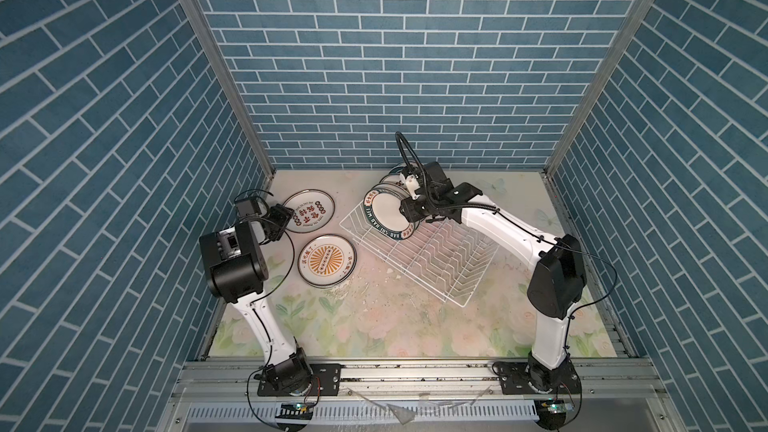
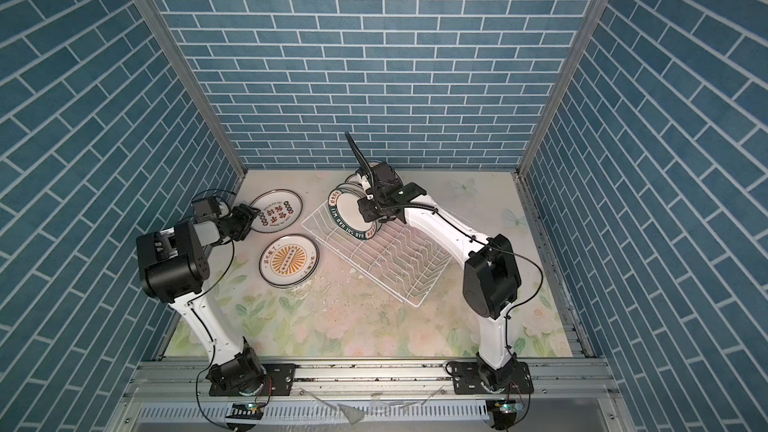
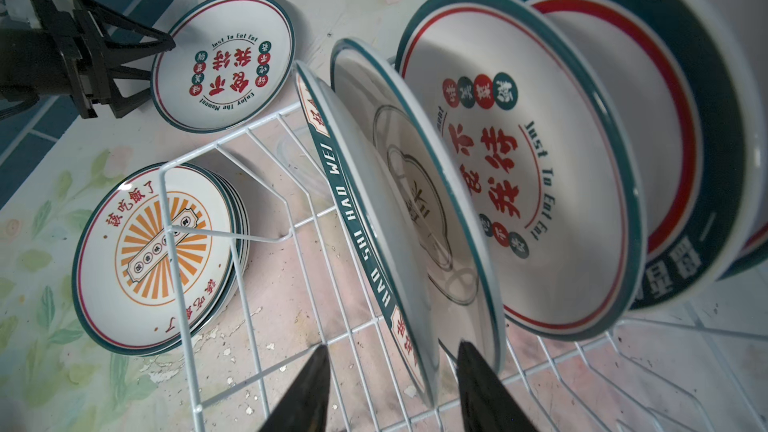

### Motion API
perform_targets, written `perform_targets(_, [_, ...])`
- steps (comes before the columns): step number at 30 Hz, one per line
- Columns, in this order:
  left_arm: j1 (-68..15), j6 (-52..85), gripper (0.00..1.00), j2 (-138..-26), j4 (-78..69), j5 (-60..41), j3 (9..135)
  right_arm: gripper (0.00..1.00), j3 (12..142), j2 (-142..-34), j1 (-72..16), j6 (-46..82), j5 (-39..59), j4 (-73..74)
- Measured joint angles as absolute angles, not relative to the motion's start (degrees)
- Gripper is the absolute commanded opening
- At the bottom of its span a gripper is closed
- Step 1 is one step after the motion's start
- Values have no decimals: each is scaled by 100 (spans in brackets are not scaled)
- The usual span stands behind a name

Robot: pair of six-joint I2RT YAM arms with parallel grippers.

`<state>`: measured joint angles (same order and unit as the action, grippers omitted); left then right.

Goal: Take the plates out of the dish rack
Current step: 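Release red-text plate on table with left gripper while right grips green-rim plate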

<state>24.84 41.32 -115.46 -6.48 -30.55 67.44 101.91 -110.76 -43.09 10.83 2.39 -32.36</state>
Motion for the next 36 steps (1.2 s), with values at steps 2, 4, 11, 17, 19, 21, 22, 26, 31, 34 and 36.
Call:
perform_targets(2, [2574,4147,94,-11386,-604,-3039,6652,49,10331,-11205,-4309,1026,266,-3258])
perform_targets(4, [2641,4152,95,-11266,-552,-2978,6571,48,10464,-11330,-4309,996,285,-3315])
perform_targets(11, [2735,4132,99,-10895,-414,-2965,6132,39,10936,-11773,-4307,829,364,-3538])
perform_targets(17, [2689,4134,99,-10171,-257,-2967,5478,29,11019,-11928,-4278,696,445,-3599])
perform_targets(19, [2628,4110,99,-9854,-145,-2945,5304,25,11019,-11948,-4274,668,504,-3614])
perform_targets(21, [2497,4053,99,-9524,-19,-2906,5179,21,11019,-11957,-4274,600,552,-3634])
perform_targets(22, [2399,4012,99,-9356,51,-2860,5135,19,11019,-11959,-4274,550,554,-3642])
perform_targets(26, [1925,3815,99,-8805,362,-2703,5092,9,11019,-11963,-4228,82,327,-3686])
perform_targets(31, [1302,3575,99,-8265,624,-2495,5015,1,11019,-11970,-4174,104,209,-3734])
perform_targets(34, [1109,3479,99,-7911,701,-2388,4845,0,11019,-11970,-4176,99,172,-3756])
perform_targets(36, [1031,3417,99,-7673,779,-2298,4729,0,11019,-11959,-4193,78,132,-3760])
